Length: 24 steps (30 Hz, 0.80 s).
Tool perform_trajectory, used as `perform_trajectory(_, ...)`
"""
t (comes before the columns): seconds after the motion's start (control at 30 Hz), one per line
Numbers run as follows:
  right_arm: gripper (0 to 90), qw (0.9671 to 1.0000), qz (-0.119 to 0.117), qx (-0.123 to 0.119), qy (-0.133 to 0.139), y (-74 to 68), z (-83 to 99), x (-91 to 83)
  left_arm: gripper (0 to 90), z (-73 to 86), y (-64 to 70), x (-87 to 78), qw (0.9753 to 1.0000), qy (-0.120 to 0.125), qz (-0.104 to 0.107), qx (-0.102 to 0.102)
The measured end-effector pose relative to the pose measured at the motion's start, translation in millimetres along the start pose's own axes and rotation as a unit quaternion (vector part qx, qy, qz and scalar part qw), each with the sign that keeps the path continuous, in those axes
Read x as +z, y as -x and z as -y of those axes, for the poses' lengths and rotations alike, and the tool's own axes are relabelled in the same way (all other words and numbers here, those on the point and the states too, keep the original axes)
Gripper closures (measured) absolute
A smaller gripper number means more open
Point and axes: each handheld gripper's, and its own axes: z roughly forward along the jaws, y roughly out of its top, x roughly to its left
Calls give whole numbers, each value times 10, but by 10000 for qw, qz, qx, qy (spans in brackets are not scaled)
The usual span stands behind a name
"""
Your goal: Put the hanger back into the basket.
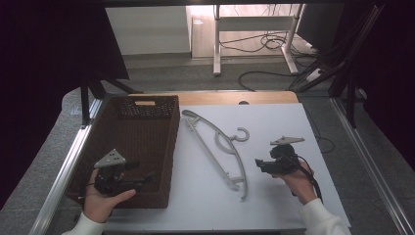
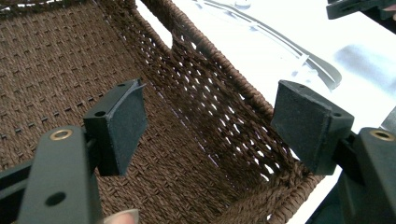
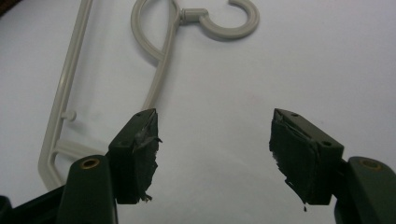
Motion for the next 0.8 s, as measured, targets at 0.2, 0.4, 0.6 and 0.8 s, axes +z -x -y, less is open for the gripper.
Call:
perform_trajectory(0.2, 365, 9999, -63, -17, -143, -25, -203, 182, 258, 0, -4, -5, 10000, 7, 17, -1)
perform_trajectory(0.4, 377, 9993, -134, -127, -328, -87, -355, 376, 258, 6, -23, -26, 10000, 37, 8, -27)
perform_trajectory(0.6, 398, 9986, -211, -145, -454, -122, -477, 559, 258, -5, -30, -39, 10000, 64, 3, -29)
perform_trajectory(0.8, 420, 9983, -245, -184, -500, -167, -597, 669, 258, -5, -38, -42, 10000, 70, 1, -48)
